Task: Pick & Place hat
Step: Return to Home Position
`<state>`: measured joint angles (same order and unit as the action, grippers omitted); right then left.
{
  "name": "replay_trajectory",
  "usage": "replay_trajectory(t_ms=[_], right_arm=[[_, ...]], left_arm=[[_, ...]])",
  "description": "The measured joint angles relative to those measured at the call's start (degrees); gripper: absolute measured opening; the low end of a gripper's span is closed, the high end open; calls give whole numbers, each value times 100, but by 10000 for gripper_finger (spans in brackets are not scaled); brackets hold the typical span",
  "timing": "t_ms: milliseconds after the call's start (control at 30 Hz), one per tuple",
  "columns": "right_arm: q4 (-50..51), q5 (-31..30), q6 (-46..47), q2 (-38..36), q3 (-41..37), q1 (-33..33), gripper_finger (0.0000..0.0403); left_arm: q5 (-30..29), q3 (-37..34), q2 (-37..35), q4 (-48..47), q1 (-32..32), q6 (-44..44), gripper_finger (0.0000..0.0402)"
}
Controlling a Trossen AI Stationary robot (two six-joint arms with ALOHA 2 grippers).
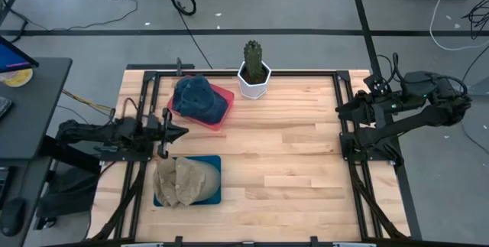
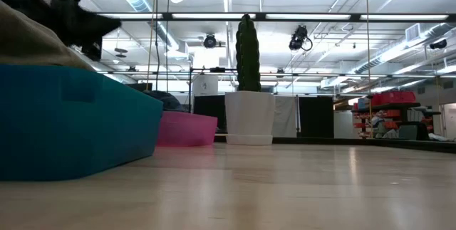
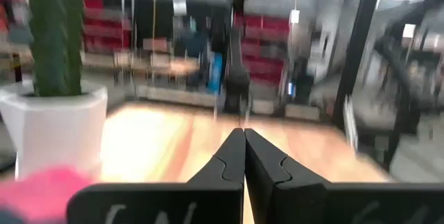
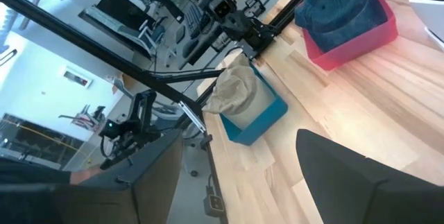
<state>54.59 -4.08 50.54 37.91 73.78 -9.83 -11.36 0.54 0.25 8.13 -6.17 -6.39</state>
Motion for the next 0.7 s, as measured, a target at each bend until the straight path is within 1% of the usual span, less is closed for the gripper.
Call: replay_trajectory(t_ms=[67,100,167,333,533,633,700], right_arm=[[0,0,-11,0,0,0,283],[0,-2,-18,0,0,0,283],[0,0,-38,0,0,0,283],[0,0,-186,0,0,0,283],[0,-2,-244,0,0,0,283],[19,-2,290,22,0,0,283],[168,-2,262,59,0,0,283]], left_arm=[[34,-1,7,-439,0,-50,2],[46,0,11,-495,0,-100,2],[72,2,10,-522,0,-129,3],[86,2,13,-554,0,220,2],[79,2,13,-590,0,274,3],[77,0,11,-557,0,405,3],[76,0,11,-544,0,99,5]])
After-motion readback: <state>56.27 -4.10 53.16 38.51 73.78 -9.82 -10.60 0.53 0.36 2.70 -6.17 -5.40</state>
